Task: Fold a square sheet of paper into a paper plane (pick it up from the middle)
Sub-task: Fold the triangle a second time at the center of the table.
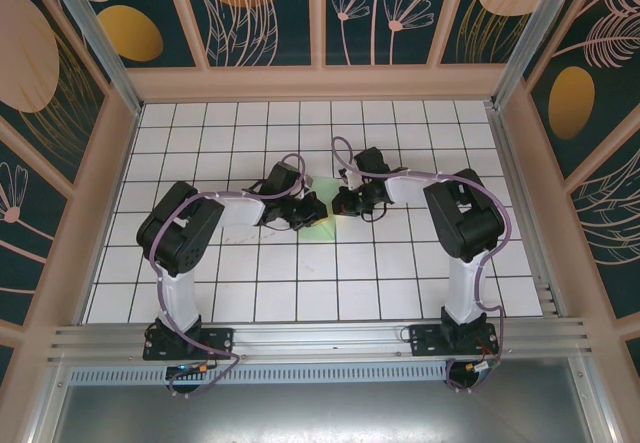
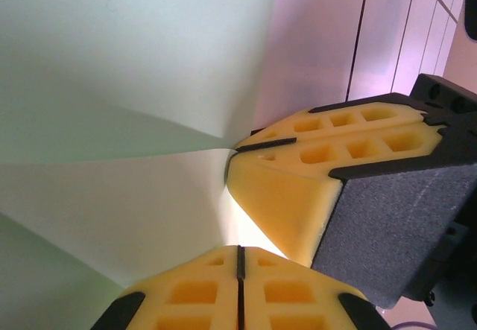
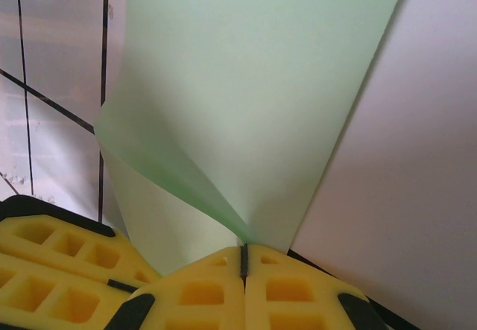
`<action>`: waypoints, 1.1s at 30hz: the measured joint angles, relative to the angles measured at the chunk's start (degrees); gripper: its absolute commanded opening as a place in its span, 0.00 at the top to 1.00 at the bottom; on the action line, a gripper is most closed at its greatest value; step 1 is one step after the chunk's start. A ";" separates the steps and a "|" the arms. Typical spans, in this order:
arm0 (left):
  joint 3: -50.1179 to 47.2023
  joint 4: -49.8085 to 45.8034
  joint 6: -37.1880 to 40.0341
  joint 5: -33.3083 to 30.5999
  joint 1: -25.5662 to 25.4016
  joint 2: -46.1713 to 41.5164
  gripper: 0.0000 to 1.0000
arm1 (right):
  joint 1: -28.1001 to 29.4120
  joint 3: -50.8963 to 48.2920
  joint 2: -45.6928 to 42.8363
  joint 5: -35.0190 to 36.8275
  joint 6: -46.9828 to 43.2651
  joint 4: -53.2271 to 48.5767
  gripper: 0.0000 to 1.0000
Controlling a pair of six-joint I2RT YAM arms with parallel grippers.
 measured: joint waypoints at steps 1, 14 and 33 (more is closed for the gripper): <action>-0.17 -0.02 0.00 -0.02 0.00 0.00 0.91 | 0.00 0.00 0.00 0.00 -0.13 -0.04 1.00; -1.53 -0.04 0.00 -0.24 0.00 0.33 0.91 | 0.04 0.20 0.11 0.00 -0.33 -0.31 1.00; -3.04 1.27 -0.13 -0.90 0.00 0.33 0.93 | 0.09 1.25 0.63 0.31 0.17 -1.38 0.84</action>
